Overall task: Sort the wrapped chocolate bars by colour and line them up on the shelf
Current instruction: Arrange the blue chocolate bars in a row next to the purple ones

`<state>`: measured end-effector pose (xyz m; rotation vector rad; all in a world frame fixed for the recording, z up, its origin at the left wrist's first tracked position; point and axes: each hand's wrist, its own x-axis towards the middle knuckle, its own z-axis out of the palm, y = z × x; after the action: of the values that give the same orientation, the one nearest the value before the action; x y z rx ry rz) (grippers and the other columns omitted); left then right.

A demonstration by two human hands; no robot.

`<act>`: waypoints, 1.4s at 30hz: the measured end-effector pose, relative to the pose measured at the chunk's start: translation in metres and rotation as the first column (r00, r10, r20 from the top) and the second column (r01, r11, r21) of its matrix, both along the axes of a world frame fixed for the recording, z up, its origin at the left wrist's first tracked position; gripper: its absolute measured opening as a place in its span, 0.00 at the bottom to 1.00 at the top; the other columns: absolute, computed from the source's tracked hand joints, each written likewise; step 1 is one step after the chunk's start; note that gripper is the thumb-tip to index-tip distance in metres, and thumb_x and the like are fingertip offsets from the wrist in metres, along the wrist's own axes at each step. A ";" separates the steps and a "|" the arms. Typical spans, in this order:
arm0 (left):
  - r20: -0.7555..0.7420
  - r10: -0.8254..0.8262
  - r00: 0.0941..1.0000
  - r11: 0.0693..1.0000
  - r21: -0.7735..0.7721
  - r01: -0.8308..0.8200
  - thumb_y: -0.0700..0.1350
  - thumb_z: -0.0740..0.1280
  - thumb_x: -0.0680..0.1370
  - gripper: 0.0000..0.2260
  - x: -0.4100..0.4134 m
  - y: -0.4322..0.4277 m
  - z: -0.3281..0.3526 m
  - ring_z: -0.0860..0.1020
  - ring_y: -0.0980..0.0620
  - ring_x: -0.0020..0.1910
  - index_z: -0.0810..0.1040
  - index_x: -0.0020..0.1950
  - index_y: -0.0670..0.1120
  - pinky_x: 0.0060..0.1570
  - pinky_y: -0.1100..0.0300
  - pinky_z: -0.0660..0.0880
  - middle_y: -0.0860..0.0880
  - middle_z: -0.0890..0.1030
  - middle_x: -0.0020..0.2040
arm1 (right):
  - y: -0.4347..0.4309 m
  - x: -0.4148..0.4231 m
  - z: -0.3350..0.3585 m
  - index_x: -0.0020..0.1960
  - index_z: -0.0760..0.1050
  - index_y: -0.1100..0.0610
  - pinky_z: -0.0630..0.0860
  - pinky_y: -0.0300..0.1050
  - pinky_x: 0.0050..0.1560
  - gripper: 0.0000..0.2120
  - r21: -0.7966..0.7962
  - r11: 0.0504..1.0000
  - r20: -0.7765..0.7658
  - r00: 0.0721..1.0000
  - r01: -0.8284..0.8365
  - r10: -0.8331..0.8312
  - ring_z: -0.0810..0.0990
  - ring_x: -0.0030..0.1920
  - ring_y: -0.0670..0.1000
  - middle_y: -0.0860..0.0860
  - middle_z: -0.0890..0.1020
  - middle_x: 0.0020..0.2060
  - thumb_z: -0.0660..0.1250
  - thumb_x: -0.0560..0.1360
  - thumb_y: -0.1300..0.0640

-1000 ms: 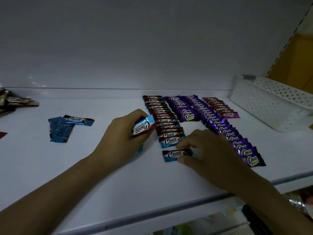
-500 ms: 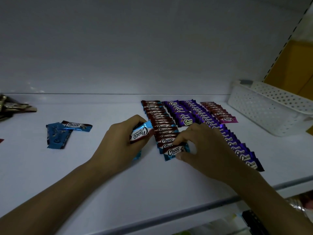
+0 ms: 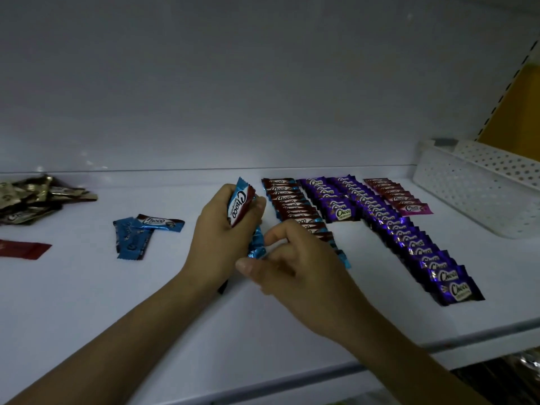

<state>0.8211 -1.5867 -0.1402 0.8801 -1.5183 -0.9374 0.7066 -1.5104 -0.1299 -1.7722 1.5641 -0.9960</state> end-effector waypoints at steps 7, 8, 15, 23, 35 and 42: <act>-0.026 0.081 0.996 0.997 -0.009 -0.081 0.45 0.65 0.79 0.06 0.004 -0.004 0.001 0.77 0.60 0.35 0.74 0.45 0.44 0.33 0.68 0.75 0.52 0.78 0.36 | -0.010 0.003 0.004 0.44 0.75 0.53 0.82 0.46 0.44 0.06 0.006 1.000 0.274 0.961 0.026 -0.027 0.85 0.36 0.48 0.51 0.85 0.38 0.69 0.74 0.62; -0.032 0.080 0.996 0.997 -0.007 -0.080 0.45 0.65 0.78 0.05 0.004 -0.004 0.001 0.79 0.61 0.36 0.74 0.45 0.44 0.33 0.69 0.75 0.53 0.78 0.36 | -0.009 -0.001 0.004 0.44 0.75 0.52 0.82 0.45 0.43 0.06 -0.010 1.000 0.245 0.969 0.026 -0.023 0.85 0.37 0.49 0.50 0.85 0.37 0.69 0.74 0.63; 0.027 0.088 0.996 0.996 0.017 -0.088 0.42 0.65 0.78 0.05 0.005 -0.008 -0.001 0.77 0.63 0.33 0.74 0.43 0.51 0.28 0.70 0.72 0.52 0.79 0.37 | 0.000 -0.024 0.010 0.43 0.76 0.53 0.73 0.32 0.25 0.10 0.019 0.999 0.280 0.958 0.050 -0.054 0.83 0.30 0.45 0.46 0.83 0.33 0.66 0.74 0.67; 0.202 0.073 0.977 0.997 -0.049 -0.064 0.44 0.66 0.78 0.04 0.005 -0.006 -0.010 0.79 0.54 0.39 0.74 0.44 0.51 0.36 0.62 0.77 0.52 0.80 0.39 | 0.005 -0.027 0.001 0.43 0.75 0.49 0.76 0.39 0.27 0.10 0.050 0.995 0.211 0.973 0.090 -0.098 0.83 0.30 0.45 0.49 0.83 0.37 0.66 0.75 0.64; 0.091 -0.279 0.956 0.960 0.009 0.279 0.48 0.65 0.77 0.05 0.004 0.007 0.006 0.77 0.67 0.31 0.78 0.46 0.48 0.30 0.76 0.69 0.63 0.81 0.33 | 0.007 -0.037 0.003 0.43 0.77 0.51 0.76 0.37 0.24 0.15 -0.112 0.978 0.347 0.929 0.174 -0.126 0.82 0.28 0.46 0.48 0.83 0.31 0.63 0.75 0.70; 0.390 -0.112 0.914 0.912 -0.325 0.250 0.43 0.72 0.74 0.03 0.011 0.004 0.000 0.78 0.60 0.35 0.79 0.44 0.49 0.32 0.68 0.74 0.58 0.81 0.36 | -0.001 -0.040 0.007 0.40 0.79 0.57 0.81 0.40 0.38 0.12 -0.210 0.958 0.485 0.872 0.193 -0.070 0.85 0.40 0.52 0.54 0.84 0.39 0.65 0.73 0.72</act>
<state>0.8319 -1.5824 -0.1404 0.6634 -2.0499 -0.6023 0.6667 -1.5118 -0.1233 -1.4307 1.2957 -1.6204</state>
